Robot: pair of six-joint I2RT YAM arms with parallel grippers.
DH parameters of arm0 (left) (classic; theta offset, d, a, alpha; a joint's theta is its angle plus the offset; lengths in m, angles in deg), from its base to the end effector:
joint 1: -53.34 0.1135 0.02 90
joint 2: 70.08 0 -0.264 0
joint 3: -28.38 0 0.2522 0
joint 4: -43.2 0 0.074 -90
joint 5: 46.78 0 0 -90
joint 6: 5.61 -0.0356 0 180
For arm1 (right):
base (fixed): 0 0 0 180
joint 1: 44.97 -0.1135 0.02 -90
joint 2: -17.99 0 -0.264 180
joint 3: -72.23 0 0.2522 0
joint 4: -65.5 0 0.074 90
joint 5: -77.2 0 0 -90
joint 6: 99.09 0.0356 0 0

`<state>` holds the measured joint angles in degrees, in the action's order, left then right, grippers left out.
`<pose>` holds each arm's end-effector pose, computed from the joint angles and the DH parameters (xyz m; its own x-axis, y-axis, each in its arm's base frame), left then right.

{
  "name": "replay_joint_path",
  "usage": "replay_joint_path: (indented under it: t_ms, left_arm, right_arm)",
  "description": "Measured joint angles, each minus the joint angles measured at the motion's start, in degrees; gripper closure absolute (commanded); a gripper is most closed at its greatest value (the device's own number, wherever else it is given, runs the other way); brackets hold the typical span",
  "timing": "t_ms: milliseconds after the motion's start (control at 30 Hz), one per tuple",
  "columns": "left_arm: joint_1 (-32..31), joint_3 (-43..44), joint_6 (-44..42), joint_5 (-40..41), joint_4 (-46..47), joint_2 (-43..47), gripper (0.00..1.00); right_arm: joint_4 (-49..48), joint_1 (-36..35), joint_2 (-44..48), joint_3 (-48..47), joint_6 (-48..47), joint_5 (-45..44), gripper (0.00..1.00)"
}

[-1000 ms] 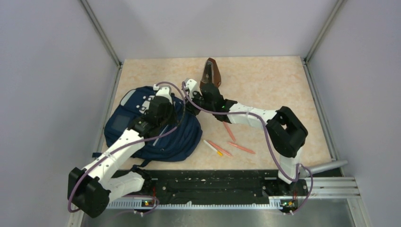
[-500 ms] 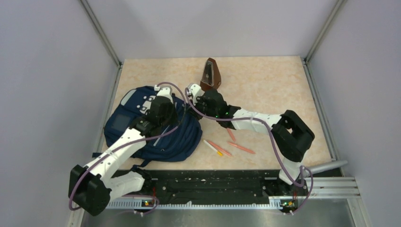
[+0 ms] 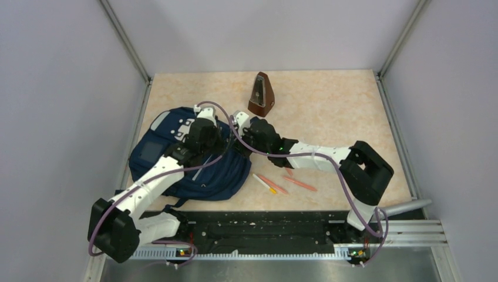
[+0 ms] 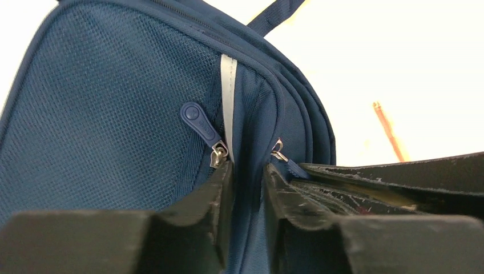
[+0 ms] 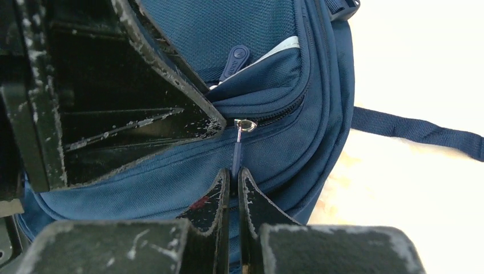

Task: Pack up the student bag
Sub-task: Unzip the student bag at the center of the board.

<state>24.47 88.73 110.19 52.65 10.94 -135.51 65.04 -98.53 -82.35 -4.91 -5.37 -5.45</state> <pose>0.2202 -0.1147 0.2651 -0.6359 -0.1397 -0.7591 0.0949 0.9619 -0.2566 0.2339 0.3245 0.2316 -0.2854 -0.2783 -0.9171 -0.8512 0.5133 0.1092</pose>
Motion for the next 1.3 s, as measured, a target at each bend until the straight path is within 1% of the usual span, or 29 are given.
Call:
replay_joint_path:
  t_ms: [33,67,133,200,367,467,500,533,567,600,700,867,1100,1300]
  left_arm:
    - [0.02,0.0,0.02,-0.02,0.13,0.09,0.53]
    - [0.04,-0.02,-0.13,-0.04,0.2,0.33,0.49]
    - [0.04,-0.48,-0.42,-0.35,0.52,1.6,0.44]
    - [0.04,-1.46,-0.5,-1.07,0.48,3.82,0.41]
    - [0.04,-5.29,-0.37,-2.97,0.26,11.06,0.37]
    - [0.04,-6.82,0.31,-2.45,-0.07,13.53,0.42]
    - [0.04,-6.97,0.63,-2.1,-0.35,13.99,0.46]
    - [0.04,-6.97,0.92,-1.7,-0.66,14.25,0.53]
    - [0.04,-6.97,1.33,-1.03,-0.96,14.43,0.57]
    - [0.04,-6.97,1.81,-0.33,-1.44,14.56,0.58]
    - [0.04,-7.1,2.47,1.86,-2.84,14.82,0.56]
    - [0.04,-7.56,2.21,6.51,-4.83,15.74,0.48]
    - [0.04,-8.04,0.04,10.88,-4.9,15.61,0.48]
    - [0.28,-9.22,-1.09,9.68,-2.34,12.02,0.52]
  right_arm:
    - [0.15,-0.2,0.04,0.0,0.59,-0.92,1.0]
    - [0.31,-0.28,0.09,0.0,1.05,-1.42,1.0]
    - [0.59,-0.26,0.11,-0.09,2.14,-1.92,1.0]
    - [0.94,0.22,0.11,-0.2,3.39,-1.9,1.0]
    - [1.7,1.49,0.11,-0.81,4.46,-0.98,1.0]
    - [1.6,1.73,0.11,-0.81,4.46,0.0,1.0]
    - [1.42,1.73,0.13,-0.79,4.46,0.22,1.0]
    - [1.33,1.73,0.22,-0.79,4.48,0.35,1.0]
    - [1.33,1.68,0.35,-0.76,4.48,0.37,1.0]
    - [1.38,1.55,0.5,-0.7,4.46,0.35,1.0]
    - [0.9,0.98,1.46,0.15,4.31,0.07,1.0]
    - [0.13,-0.44,1.81,0.74,4.2,-0.46,1.0]
    - [0.13,-0.57,1.81,0.74,4.0,-0.61,1.0]
    - [0.24,-0.59,1.81,0.74,3.87,-0.61,1.0]
